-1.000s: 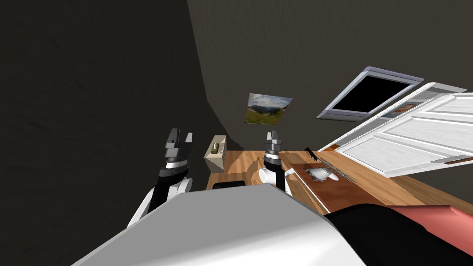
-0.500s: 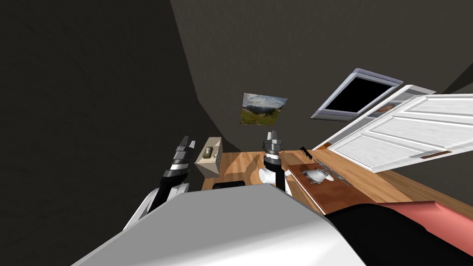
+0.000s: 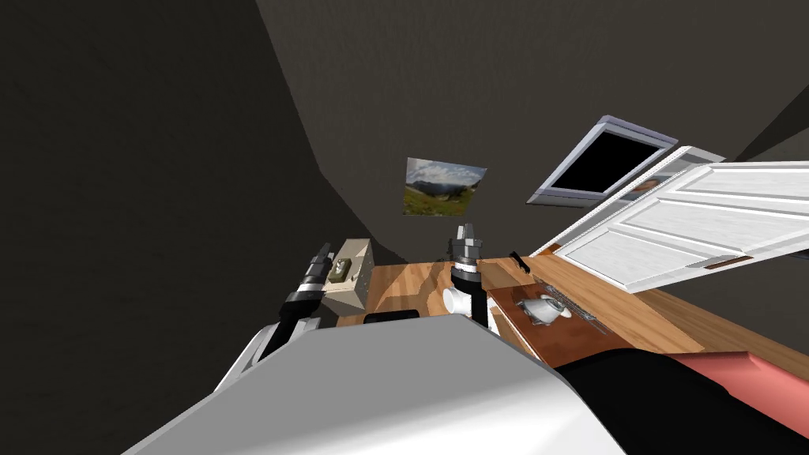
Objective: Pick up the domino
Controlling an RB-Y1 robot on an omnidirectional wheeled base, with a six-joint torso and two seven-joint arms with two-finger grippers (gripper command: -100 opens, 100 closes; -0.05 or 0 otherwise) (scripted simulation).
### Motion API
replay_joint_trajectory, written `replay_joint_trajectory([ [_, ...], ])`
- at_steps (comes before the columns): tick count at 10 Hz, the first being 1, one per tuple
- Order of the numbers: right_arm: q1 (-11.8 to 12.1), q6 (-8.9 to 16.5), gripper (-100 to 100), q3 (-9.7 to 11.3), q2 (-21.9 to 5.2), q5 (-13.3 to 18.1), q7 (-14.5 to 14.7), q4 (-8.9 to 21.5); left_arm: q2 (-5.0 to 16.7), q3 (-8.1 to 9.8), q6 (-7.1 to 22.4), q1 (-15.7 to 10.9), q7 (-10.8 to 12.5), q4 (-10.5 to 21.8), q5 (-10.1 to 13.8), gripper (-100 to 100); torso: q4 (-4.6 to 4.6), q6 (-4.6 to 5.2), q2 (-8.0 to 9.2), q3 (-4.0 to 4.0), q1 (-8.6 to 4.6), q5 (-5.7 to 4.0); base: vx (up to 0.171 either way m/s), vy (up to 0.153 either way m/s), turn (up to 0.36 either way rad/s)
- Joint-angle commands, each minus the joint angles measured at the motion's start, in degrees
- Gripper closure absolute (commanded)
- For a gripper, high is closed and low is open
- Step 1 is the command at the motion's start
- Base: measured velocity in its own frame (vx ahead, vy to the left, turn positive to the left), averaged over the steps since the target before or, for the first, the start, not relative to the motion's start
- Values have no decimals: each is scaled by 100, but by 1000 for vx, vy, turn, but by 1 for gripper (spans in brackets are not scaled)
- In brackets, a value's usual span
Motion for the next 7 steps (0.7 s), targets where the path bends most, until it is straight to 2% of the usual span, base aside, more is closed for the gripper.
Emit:
replay_joint_trajectory([
  [1,0,0,0,0,0,0,0,0,49,77,-16,176,36,142,-20,-100,0,0,0,0,0,0,149,-147,-26],
  [4,-1,0,0,0,0,0,0,0,117,286,506,334,82,687,-270,-100,5,-1,23,13,21,3,150,-138,-78],
  [5,-1,0,0,0,0,0,0,0,117,286,517,334,82,774,-270,-100,3,-1,18,9,15,2,132,-101,-15],
  [6,-1,0,0,-1,-1,0,0,0,134,361,700,385,99,997,-350,-100,5,-1,27,14,30,5,151,-89,-55],
  [7,-1,0,0,-1,-1,0,0,0,134,361,700,385,99,997,-350,-100,5,-1,24,13,37,7,118,-65,-17],
])
